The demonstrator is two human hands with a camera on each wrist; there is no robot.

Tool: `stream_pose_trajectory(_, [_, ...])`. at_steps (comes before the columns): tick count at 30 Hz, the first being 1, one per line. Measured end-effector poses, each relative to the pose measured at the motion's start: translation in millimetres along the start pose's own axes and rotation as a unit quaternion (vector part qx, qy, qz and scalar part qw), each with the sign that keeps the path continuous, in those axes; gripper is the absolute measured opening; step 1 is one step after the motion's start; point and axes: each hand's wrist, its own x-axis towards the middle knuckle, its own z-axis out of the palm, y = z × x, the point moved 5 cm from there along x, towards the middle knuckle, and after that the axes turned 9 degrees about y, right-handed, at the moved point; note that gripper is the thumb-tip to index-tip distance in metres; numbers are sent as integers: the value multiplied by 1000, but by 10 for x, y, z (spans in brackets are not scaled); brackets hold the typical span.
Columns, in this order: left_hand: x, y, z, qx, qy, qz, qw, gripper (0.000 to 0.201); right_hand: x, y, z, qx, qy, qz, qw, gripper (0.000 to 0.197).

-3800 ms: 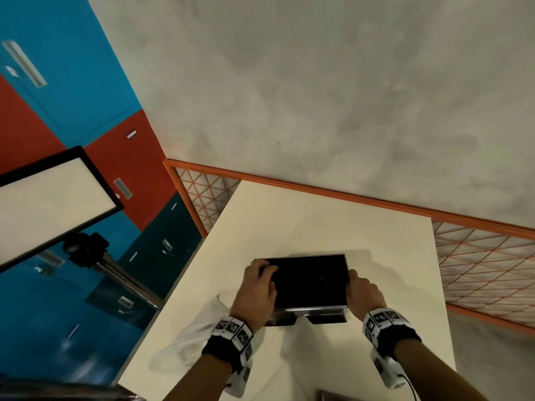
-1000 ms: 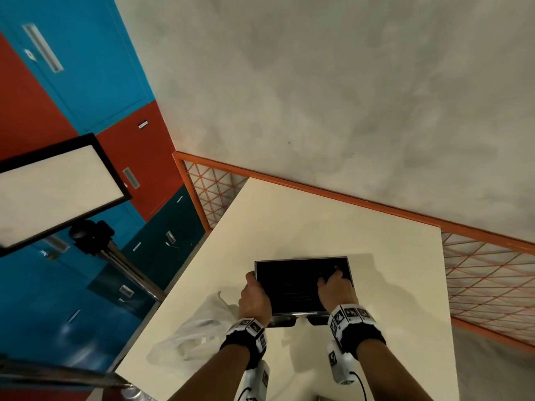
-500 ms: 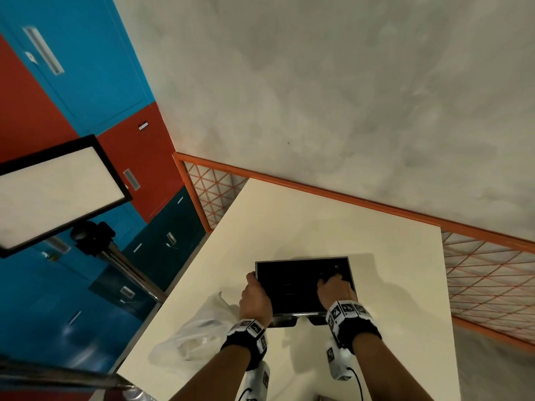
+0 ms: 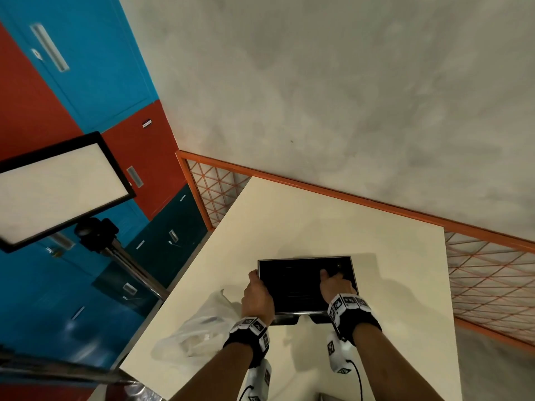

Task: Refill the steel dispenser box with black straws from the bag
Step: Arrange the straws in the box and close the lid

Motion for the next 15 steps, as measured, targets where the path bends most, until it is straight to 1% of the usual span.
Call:
stream_pose_trajectory(5, [-26, 29, -14, 0, 5, 10, 1000, 26, 57, 34, 33, 2, -2, 0, 1000, 65])
stream_pose_trajectory(9, [-26, 42, -18, 4, 4, 21, 1000, 26, 82, 30, 51, 7, -1, 1, 1000, 71])
stream_pose_trajectory(12, [-11, 27, -12, 1, 4, 14, 1000, 23, 126, 31, 51, 20, -8, 10, 1000, 74])
stream_pose_trajectory(15, [-1, 25, -3, 0, 3, 8, 1000, 23, 155, 35, 59, 42, -14, 8, 999, 73])
